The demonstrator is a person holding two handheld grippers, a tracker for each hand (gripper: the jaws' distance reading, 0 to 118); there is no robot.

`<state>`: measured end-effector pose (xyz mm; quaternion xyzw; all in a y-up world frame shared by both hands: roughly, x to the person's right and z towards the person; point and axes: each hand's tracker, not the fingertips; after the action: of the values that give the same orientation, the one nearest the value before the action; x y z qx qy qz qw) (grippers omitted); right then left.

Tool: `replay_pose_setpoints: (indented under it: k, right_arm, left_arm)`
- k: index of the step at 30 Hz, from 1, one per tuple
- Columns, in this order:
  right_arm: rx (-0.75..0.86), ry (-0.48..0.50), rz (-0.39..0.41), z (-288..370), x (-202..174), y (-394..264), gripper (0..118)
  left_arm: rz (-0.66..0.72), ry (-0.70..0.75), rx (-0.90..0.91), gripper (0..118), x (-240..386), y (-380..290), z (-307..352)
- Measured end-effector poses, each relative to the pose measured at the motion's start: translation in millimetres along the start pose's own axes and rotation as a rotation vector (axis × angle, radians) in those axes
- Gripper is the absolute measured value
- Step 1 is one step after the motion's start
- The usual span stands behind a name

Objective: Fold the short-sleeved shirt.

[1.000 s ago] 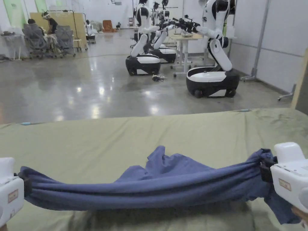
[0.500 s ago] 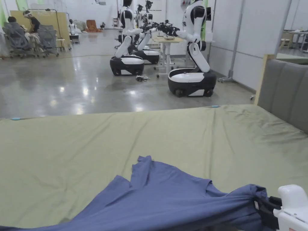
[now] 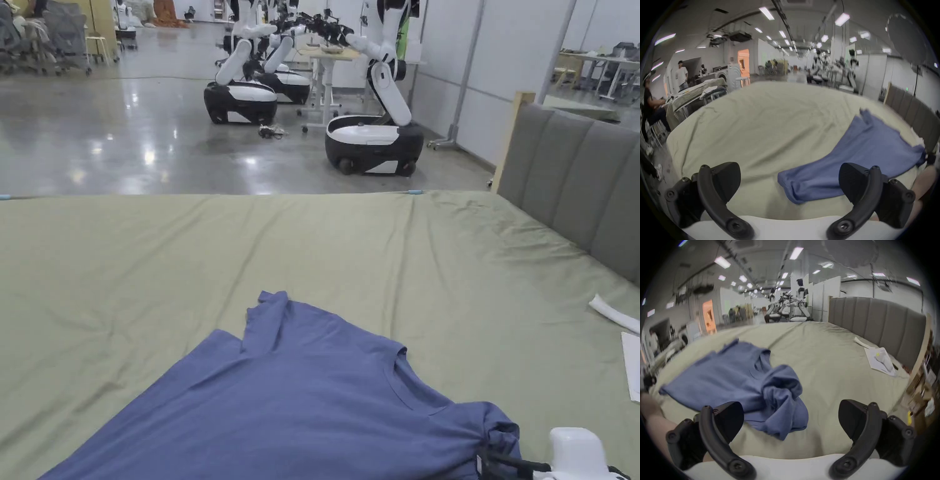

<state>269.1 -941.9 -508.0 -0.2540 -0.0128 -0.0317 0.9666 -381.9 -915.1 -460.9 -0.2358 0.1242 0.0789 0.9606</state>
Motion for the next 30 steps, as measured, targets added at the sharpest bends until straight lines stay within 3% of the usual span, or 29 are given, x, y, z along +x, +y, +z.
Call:
replay_pose_setpoints:
  k: [3, 4, 5, 6, 7, 8, 9, 10, 11, 13, 17, 18, 20, 21, 24, 26, 27, 29, 30]
  right_arm:
    - [0.097, -0.038, -0.068, 30.2, -12.8, 15.3, 116]
    - [0.130, -0.029, -0.086, 43.6, -21.2, 23.0, 116]
    - [0.161, 0.003, -0.099, 54.2, -30.4, 28.5, 111]
    - [0.173, 0.026, -0.093, 59.7, -37.8, 32.1, 91]
    - [0.192, 0.039, -0.077, 66.4, -47.0, 37.2, 67]
    - [0.186, 0.051, -0.051, 67.8, -54.6, 42.3, 54]
    - [0.186, 0.064, -0.002, 68.3, -64.9, 48.0, 54]
    - [0.165, 0.066, -0.004, 67.7, -72.5, 54.0, 12]
    - [0.138, 0.096, -0.029, 68.0, -78.1, 54.5, 0]
    - [0.137, 0.231, -0.041, 68.5, -92.9, 64.2, 0]
    - [0.154, 0.208, 0.107, 69.9, -129.6, 80.5, 0]
    - [0.157, 0.219, 0.122, 71.4, -134.8, 83.5, 0]
    - [0.169, 0.248, 0.107, 71.4, -138.3, 93.0, 0]
    - [0.171, 0.256, 0.096, 71.6, -139.4, 97.3, 0]
    - [0.175, 0.255, 0.093, 71.6, -138.7, 106.9, 0]
    - [0.169, 0.245, 0.095, 73.5, -136.2, 111.8, 0]
    - [0.167, 0.240, 0.094, 74.8, -134.4, 113.7, 0]
    - [0.174, 0.230, 0.108, 75.8, -130.3, 117.4, 0]
    - [0.177, 0.221, 0.121, 74.8, -129.2, 118.9, 0]
  left_arm:
    - [0.050, -0.037, 0.108, 115, -2.7, 12.7, 49.0]
    - [0.048, -0.037, 0.108, 112, -1.2, 15.7, 60.9]
    - [0.038, -0.031, 0.102, 101, 2.1, 16.5, 74.6]
    - [0.035, -0.031, 0.107, 61, 5.9, 14.1, 86.0]
    - [0.027, -0.033, 0.121, 29, 9.6, 8.7, 96.6]
    - [0.009, -0.025, 0.114, 13, 12.7, 6.0, 100.5]
    - [-0.022, -0.010, 0.080, 13, 15.9, 1.8, 100.7]
    - [-0.024, 0.030, 0.069, 0, 17.4, 1.3, 100.7]
    - [-0.014, -0.024, 0.027, 0, 15.6, -0.7, 98.6]
    - [0.022, -0.024, -0.022, 0, 11.1, -4.0, 86.7]
    - [0.152, -0.024, -0.135, 2, -3.6, -2.2, 36.4]
    - [0.165, -0.021, -0.163, 23, -8.2, 0.5, 17.0]
    - [0.183, -0.038, -0.229, 82, -9.8, 5.3, -17.6]
    - [0.179, -0.052, -0.263, 100, -9.4, 5.9, -36.2]
    - [0.154, 0.001, -0.315, 97, -4.3, 3.0, -79.7]
    - [0.131, 0.034, -0.405, 74, 0.1, -7.0, -99.1]
    - [0.107, 0.074, -0.446, 71, 5.3, -14.4, -101.7]
    - [0.022, 0.080, -0.305, 44, 16.4, -17.0, -80.7]
    - [-0.013, 0.062, -0.313, 18, 23.7, -17.7, -72.0]
